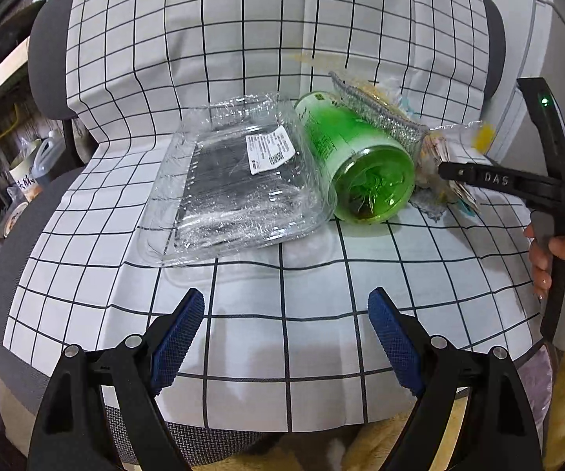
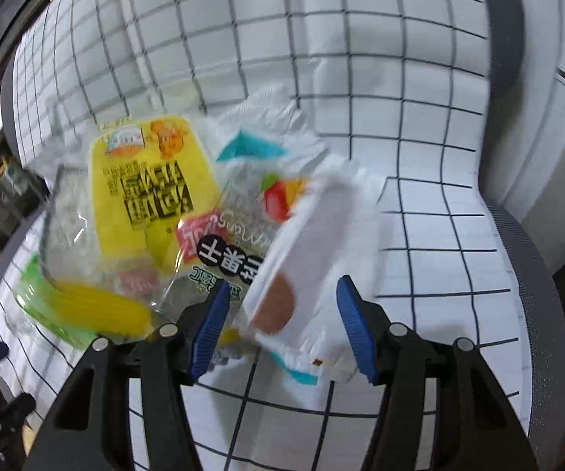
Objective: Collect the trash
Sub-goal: 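Move both tools back over the chair toward the wrappers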
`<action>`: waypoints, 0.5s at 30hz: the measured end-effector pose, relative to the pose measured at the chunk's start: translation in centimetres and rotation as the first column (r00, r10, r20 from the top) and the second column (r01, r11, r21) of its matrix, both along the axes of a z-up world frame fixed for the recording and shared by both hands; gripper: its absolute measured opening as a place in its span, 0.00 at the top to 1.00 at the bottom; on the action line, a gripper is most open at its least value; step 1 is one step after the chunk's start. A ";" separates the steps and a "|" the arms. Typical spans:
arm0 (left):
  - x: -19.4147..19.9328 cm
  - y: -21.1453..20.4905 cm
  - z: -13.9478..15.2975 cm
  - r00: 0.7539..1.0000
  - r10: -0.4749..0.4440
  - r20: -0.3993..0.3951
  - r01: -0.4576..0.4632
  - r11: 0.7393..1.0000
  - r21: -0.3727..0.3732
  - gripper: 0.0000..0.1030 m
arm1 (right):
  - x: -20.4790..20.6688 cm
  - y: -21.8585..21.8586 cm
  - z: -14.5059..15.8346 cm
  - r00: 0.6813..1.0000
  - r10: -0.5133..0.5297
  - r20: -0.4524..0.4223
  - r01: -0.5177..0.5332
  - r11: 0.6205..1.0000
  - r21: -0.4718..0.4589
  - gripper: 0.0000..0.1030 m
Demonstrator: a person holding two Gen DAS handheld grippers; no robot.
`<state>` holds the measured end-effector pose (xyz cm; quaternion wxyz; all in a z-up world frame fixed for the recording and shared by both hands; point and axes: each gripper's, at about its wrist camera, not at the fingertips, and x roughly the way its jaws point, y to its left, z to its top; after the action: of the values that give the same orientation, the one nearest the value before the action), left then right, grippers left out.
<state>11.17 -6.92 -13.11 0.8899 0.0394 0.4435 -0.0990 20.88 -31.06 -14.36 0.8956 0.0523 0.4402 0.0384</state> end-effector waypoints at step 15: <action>-2.5 -0.6 0.5 1.000 -0.016 0.013 0.016 1.000 0.014 0.17 | -5.1 -1.7 1.0 0.995 -0.085 0.058 0.090 0.990 -0.104 0.99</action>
<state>8.69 -7.52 -12.57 0.8916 0.0498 0.4382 -0.1026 15.83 -32.77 -13.38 0.9094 0.0228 0.4148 -0.0231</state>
